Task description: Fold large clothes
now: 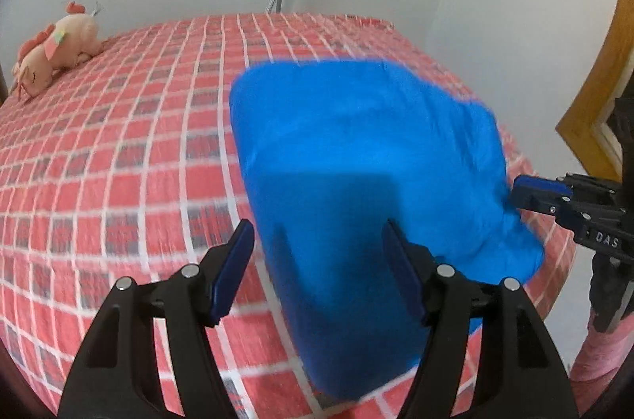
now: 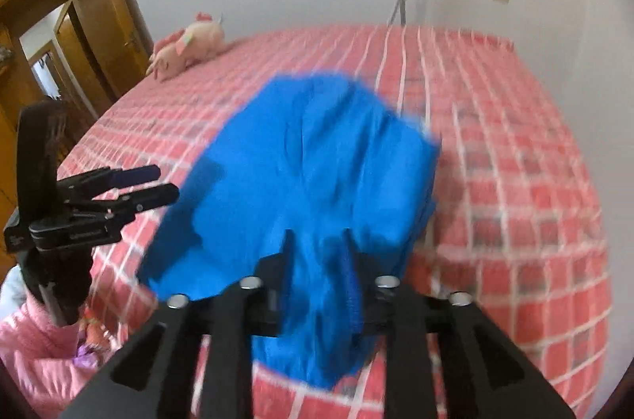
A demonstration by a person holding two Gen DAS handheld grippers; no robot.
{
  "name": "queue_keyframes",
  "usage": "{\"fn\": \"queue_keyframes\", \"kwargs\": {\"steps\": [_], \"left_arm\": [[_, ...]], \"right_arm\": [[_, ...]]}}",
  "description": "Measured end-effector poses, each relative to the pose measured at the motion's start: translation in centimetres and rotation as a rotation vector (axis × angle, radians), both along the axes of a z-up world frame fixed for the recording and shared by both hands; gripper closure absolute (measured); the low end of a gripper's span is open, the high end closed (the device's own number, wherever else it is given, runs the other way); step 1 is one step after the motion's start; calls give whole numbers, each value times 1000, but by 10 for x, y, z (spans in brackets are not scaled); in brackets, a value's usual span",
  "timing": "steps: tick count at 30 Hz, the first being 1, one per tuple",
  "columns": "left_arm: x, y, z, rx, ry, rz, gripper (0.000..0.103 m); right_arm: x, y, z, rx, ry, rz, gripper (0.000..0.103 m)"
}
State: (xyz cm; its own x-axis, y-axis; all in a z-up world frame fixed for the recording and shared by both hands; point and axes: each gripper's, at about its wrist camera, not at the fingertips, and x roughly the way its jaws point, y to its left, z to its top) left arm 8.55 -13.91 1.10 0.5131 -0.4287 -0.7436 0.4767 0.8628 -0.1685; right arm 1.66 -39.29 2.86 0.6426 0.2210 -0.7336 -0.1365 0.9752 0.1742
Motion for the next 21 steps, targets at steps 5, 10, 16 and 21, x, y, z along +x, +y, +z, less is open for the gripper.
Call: {"fn": "queue_keyframes", "kwargs": {"steps": [5,10,16,21], "left_arm": [[35,-22,13,22,-11,42,37],[76,-49,-10,75,38,98,37],[94,-60,-41,114,82,87,33],[103,-64,-51,128,118,85,32]], "right_arm": [[57,11,4,-8,36,-42,75],[102,-4,-24,-23,80,-166,78],[111,-35,-66,66,126,-212,78],[113,-33,-84,74,113,-225,78]]}}
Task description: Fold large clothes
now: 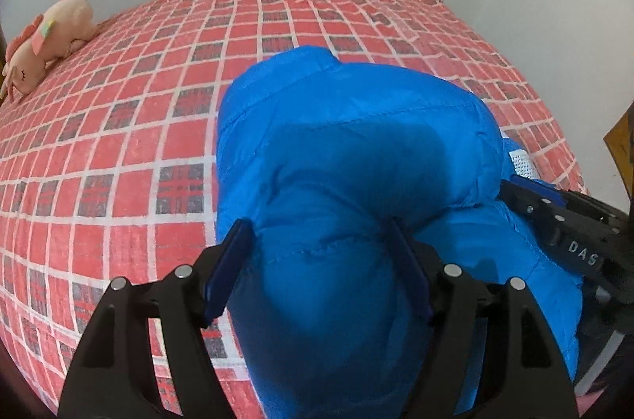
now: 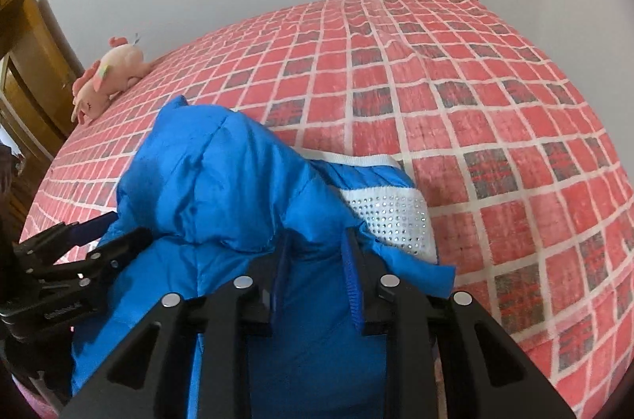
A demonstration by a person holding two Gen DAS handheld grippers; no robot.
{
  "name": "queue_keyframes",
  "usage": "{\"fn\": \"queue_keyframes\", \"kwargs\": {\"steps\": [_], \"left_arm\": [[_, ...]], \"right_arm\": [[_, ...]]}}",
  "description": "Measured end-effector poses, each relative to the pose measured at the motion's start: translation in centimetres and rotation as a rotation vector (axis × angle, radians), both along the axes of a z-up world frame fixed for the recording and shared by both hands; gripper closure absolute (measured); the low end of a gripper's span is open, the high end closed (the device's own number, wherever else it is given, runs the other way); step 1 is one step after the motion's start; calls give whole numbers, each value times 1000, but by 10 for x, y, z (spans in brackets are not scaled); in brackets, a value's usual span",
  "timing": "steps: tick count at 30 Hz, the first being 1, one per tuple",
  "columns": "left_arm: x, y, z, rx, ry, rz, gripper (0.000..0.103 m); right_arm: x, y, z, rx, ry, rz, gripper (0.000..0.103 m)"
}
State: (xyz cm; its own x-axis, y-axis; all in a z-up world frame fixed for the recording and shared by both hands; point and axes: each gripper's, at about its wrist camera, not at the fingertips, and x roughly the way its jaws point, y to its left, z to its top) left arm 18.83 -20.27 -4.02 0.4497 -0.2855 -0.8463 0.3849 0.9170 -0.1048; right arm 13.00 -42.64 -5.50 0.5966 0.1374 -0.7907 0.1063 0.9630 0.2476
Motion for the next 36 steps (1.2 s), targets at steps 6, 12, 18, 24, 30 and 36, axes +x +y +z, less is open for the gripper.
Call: {"fn": "queue_keyframes", "kwargs": {"steps": [6,12,18,24,30,36], "left_arm": [[-5,12,10,-36,11,-4,32],[-49,34,33,-56,-84,-10,32],[-62,23,14,-7,-123,-22,27],[-63,51,28,-53,-64,-31,26],[-56,79,19,-113,83,-56,15],[-59,73,5,-156,161,-120,7]], "right_arm": [[-11,-3,14,27,-11,8,75],[-58,16,49,-94,-60,40,68],[-58,20,24,-135,-27,19,69],[-79,12,49,-96,-18,44,45],[-90,-1,47,-5,114,78,31],[-83,9,23,43,251,143,13]]}}
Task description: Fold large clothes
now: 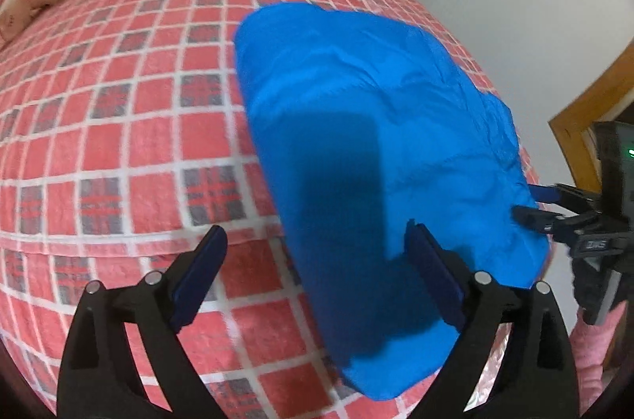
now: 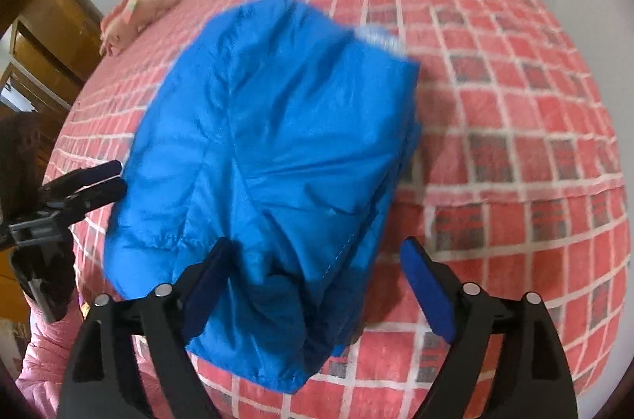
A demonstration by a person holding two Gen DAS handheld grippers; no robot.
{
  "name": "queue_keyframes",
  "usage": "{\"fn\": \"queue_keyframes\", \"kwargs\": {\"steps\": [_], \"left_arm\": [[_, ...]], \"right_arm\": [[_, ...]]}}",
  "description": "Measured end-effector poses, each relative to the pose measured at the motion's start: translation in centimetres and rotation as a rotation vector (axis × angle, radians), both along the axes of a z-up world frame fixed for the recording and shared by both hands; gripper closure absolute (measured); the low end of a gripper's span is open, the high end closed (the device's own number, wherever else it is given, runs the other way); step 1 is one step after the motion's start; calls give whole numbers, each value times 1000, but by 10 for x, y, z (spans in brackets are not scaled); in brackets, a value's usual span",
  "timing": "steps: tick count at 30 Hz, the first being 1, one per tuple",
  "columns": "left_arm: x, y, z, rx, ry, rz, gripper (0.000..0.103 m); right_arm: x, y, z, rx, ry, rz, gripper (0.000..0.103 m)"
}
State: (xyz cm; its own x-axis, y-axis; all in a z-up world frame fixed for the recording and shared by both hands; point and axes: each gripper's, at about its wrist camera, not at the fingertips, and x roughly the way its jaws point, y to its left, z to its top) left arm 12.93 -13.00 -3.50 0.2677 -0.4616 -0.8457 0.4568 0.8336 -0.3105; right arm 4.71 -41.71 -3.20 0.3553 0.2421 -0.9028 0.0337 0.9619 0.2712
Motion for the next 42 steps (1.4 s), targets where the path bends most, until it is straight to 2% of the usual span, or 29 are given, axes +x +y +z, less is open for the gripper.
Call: {"fn": "queue_keyframes", "kwargs": {"steps": [4,7,8,9,10,12,15,18,22,26,31,35,39,42], "left_arm": [[7,-19,-18,-3,7,-58,2],[18,-23,-32,-75,80,-77,2],[20,-24,-36,-101,101,-78,4],[23,-24,-39,-138,125,-78,7],[22,-25,-39,-158,122,-77,9],[17,-25,-34,-168,89,-84,22],[14,-22,-26,-190,54,-83,31],[11,-19,-17,-218,21,-89,38],[7,-16,3,-244,-45,-100,42],[14,-2,25,-268,-109,-71,43],[35,19,49,-265,-195,-3,43],[65,46,57,-239,-258,74,43],[103,70,48,-206,-278,145,42],[130,82,32,-177,-263,178,42]], "right_arm": [[15,-5,-29,92,66,-9,5],[21,-12,-45,207,76,0,6],[21,-13,-45,227,62,11,13],[20,-13,-44,263,39,30,26],[19,-12,-42,277,13,43,28],[13,-10,-35,253,-45,68,39],[6,-9,-25,248,-108,78,50],[0,-6,-12,225,-163,100,55],[2,4,12,174,-236,142,57],[12,15,34,154,-297,182,58],[59,42,58,141,-364,248,58],[102,66,62,146,-380,295,58],[150,96,51,142,-369,338,59],[181,107,28,158,-329,345,58]]}}
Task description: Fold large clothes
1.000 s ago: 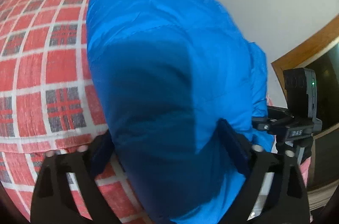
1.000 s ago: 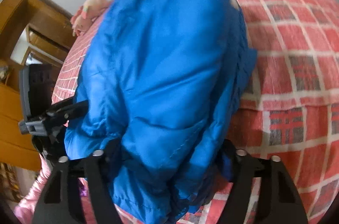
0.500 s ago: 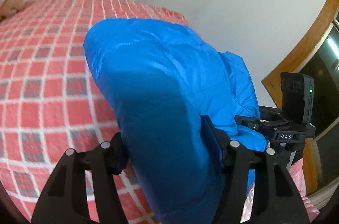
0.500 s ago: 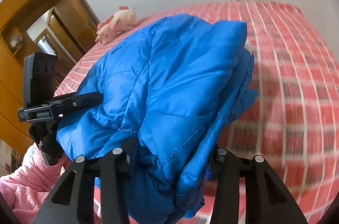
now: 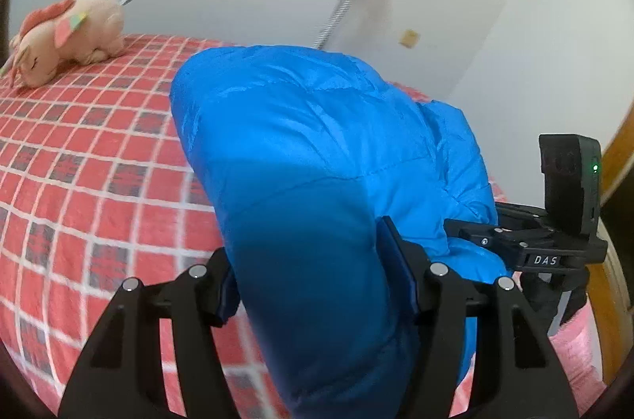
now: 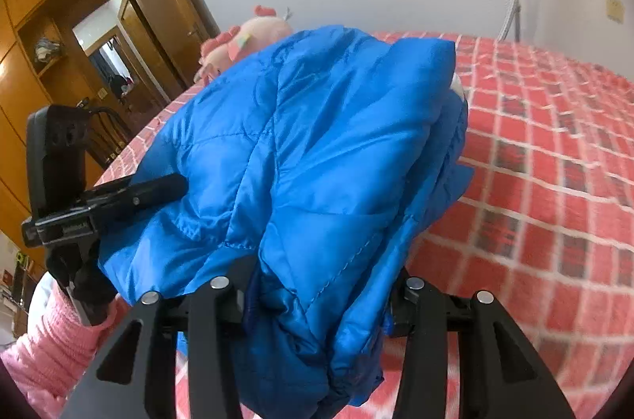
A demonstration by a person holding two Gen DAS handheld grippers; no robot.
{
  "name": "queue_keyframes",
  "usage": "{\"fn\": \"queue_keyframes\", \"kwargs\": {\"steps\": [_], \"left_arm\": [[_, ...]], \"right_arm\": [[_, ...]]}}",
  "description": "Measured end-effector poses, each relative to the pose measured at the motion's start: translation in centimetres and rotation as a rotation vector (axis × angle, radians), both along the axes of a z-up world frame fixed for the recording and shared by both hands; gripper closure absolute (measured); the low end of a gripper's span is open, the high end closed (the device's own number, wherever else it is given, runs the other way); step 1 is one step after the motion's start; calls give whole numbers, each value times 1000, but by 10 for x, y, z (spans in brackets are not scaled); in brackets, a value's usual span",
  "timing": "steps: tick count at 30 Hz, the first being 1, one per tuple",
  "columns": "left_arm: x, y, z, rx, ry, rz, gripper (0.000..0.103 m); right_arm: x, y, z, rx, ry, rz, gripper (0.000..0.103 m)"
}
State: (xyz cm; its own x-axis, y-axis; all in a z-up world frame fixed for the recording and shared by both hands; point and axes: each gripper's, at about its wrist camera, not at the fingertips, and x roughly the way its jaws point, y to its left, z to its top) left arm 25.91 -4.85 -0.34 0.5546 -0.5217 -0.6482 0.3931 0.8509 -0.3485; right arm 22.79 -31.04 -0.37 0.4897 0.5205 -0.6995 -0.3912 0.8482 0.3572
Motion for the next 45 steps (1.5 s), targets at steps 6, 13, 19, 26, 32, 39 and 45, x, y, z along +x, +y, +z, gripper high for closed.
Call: {"fn": "queue_keyframes", "kwargs": {"steps": [6,13,19,26,32,39,45], "left_arm": [[28,9,-42,39,68,21,37],[25,11,-38,77,79,56,32],[-10,21,-20,157,26,77,26],[-42,21,-32,255,-42,82,23],[-39,18,-36,285,-50,101,23],[-72,12,-14,364,-116,152,14],[-99,16,-7,353,-105,183,9]], "right_arm": [[18,-6,-43,50,67,-21,53],[15,-13,-34,38,99,-71,41],[-24,-17,-7,-43,7,-104,35],[-31,-20,-35,-108,74,-154,36],[-30,-17,-43,-122,70,-197,36],[-70,-6,-12,-215,-27,-275,28],[-100,4,-5,-198,-30,-283,11]]}}
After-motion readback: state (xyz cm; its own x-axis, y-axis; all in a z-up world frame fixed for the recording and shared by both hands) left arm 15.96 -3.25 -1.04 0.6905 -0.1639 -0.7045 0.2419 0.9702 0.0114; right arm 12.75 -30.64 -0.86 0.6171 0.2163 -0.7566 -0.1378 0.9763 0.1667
